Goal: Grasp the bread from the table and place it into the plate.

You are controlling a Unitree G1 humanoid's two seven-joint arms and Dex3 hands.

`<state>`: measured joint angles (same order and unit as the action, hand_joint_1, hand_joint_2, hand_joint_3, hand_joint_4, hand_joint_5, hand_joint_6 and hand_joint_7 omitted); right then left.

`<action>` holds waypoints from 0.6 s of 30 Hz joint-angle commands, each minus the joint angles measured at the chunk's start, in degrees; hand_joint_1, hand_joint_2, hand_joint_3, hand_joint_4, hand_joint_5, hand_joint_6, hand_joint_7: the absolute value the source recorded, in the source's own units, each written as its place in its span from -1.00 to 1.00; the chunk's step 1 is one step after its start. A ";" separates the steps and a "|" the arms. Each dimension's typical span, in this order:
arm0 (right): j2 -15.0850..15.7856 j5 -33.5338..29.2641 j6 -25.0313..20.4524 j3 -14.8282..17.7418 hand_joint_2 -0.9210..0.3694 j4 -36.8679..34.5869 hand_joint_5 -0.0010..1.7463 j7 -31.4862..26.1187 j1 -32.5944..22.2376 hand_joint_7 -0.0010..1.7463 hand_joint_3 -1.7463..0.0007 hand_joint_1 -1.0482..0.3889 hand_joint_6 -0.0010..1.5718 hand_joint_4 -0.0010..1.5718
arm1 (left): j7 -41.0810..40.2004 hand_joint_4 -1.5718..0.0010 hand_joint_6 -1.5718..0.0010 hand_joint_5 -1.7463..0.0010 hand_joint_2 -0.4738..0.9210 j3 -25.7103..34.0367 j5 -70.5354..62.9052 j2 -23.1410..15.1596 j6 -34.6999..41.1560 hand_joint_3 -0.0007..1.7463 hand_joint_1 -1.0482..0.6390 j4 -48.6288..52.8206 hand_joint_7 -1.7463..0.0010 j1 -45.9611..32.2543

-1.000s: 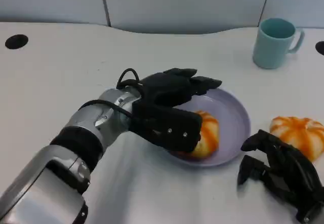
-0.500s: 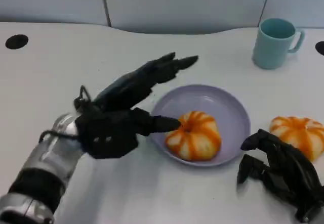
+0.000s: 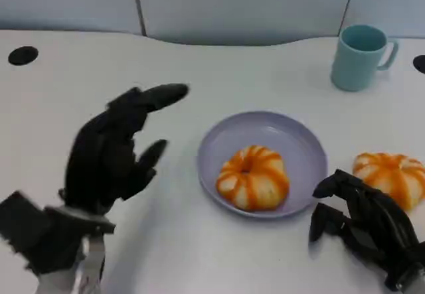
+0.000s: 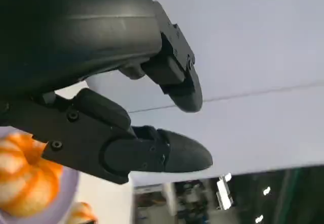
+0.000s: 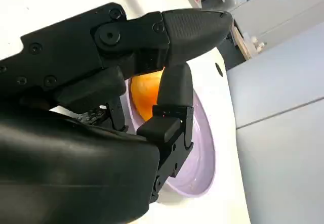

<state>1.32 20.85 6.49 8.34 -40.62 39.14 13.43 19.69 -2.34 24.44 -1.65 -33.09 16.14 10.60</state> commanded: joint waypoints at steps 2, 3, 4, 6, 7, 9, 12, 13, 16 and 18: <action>0.42 -1.19 2.73 0.37 -1.00 -3.05 0.99 0.18 -1.18 0.61 0.64 -0.27 -0.30 -0.13 | 0.11 0.28 0.40 -0.99 1.00 2.83 6.28 0.55 10.82 -0.60 -0.45 -9.90 -0.70 -11.57; 0.46 -1.17 3.08 0.44 -1.00 -3.34 0.99 0.32 -1.06 0.61 0.64 -0.27 -0.30 -0.13 | 0.33 0.24 0.47 -0.99 1.00 3.10 6.49 0.68 11.78 -0.59 -0.41 -10.79 -0.85 -12.87; 0.49 -1.08 3.25 0.51 -1.00 -3.61 0.99 0.47 -0.95 0.61 0.64 -0.27 -0.30 -0.13 | 0.52 0.21 0.51 -1.00 1.00 3.36 6.47 0.86 12.45 -0.58 -0.39 -11.36 -0.94 -13.49; 0.49 -1.05 3.73 0.57 -1.00 -4.03 0.98 0.61 -0.82 0.61 0.64 -0.27 -0.31 -0.13 | 0.56 0.20 0.53 -1.00 1.00 3.83 6.15 1.28 13.54 -0.58 -0.38 -12.32 -0.98 -14.32; 0.44 -1.04 4.13 0.68 -1.00 -4.11 0.98 0.45 -0.78 0.61 0.64 -0.27 -0.31 -0.13 | 1.26 0.19 0.53 -1.00 1.00 4.02 6.32 1.75 13.68 -0.58 -0.38 -11.82 -0.99 -16.08; 0.38 -1.02 4.64 0.81 -1.00 -4.25 0.98 0.25 -0.72 0.61 0.63 -0.25 -0.32 -0.15 | 2.31 0.10 0.48 -1.00 1.00 4.42 6.46 2.47 13.87 -0.56 -0.32 -11.15 -1.00 -18.21; 0.22 -0.48 5.04 1.27 -1.00 -4.85 0.98 0.36 -0.35 0.61 0.63 -0.25 -0.31 -0.15 | 3.22 0.02 0.43 -1.00 1.00 5.44 5.92 3.76 13.16 -0.56 -0.30 -8.60 -1.00 -19.96; 0.16 -0.40 5.15 1.37 -1.00 -5.00 0.98 0.35 -0.26 0.61 0.63 -0.25 -0.31 -0.14 | 3.27 -0.01 0.40 -1.00 1.00 5.73 5.76 4.12 13.13 -0.57 -0.31 -8.14 -1.00 -20.17; 0.10 -0.40 5.35 1.49 -1.00 -5.27 0.98 0.39 -0.13 0.61 0.63 -0.25 -0.30 -0.13 | 3.56 -0.03 0.38 -1.00 1.00 6.35 5.39 4.73 13.24 -0.58 -0.31 -7.81 -1.00 -20.16; 0.08 -0.43 5.41 1.55 -1.00 -5.36 0.98 0.43 -0.09 0.61 0.63 -0.25 -0.30 -0.13 | 3.78 -0.03 0.38 -1.00 1.00 6.64 5.20 4.97 13.32 -0.58 -0.31 -7.78 -1.00 -20.12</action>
<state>1.08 20.60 12.43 9.25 -44.72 40.00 14.23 22.23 3.60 30.02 3.27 -19.69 8.23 -9.55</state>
